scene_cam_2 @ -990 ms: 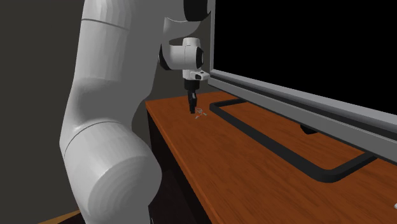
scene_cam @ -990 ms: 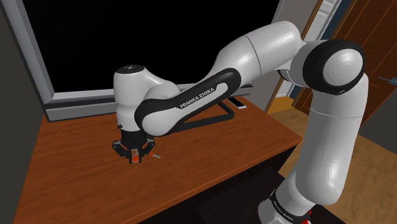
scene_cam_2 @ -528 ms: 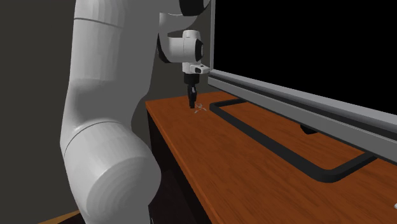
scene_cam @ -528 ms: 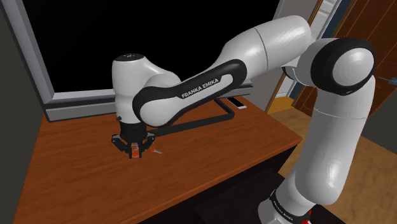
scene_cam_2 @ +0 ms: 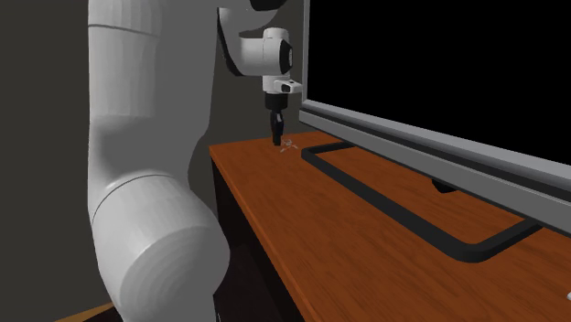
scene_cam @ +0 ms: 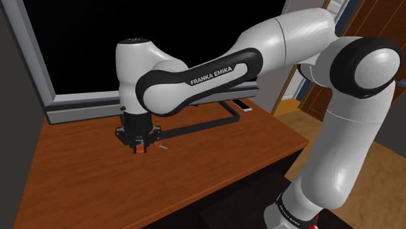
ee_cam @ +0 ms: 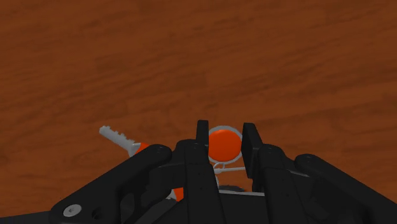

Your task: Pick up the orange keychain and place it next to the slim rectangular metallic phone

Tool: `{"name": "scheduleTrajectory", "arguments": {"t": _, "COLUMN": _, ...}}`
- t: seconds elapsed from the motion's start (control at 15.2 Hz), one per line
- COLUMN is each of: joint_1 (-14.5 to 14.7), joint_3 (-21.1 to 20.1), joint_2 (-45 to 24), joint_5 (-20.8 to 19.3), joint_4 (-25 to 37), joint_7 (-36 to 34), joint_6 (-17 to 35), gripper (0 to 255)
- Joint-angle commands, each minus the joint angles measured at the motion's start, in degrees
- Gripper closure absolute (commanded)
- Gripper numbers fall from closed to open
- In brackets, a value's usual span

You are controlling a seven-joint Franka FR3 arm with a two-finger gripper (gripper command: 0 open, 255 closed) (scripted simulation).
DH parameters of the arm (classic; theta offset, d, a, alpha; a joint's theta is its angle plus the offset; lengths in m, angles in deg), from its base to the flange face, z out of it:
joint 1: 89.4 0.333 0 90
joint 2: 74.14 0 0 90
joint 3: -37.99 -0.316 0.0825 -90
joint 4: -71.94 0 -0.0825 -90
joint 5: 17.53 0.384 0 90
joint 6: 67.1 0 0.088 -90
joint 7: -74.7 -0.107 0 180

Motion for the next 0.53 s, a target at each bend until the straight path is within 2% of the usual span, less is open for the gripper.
{"name": "scheduleTrajectory", "arguments": {"t": 0.0, "joint_1": -2.05, "joint_3": 0.06, "joint_2": 3.01, "joint_5": 2.13, "joint_4": -2.94, "joint_7": 2.78, "joint_6": 0.69, "gripper": 255}}
{"name": "scheduleTrajectory", "arguments": {"t": 0.2, "joint_1": -5.39, "joint_3": 0.86, "joint_2": 8.66, "joint_5": 6.22, "joint_4": -8.67, "joint_7": 8.54, "joint_6": 2.19, "gripper": 255}}
{"name": "scheduleTrajectory", "arguments": {"t": 0.46, "joint_1": -8.42, "joint_3": 3.29, "joint_2": 15.49, "joint_5": 11.06, "joint_4": -15.25, "joint_7": 16.47, "joint_6": 3.35, "gripper": 255}}
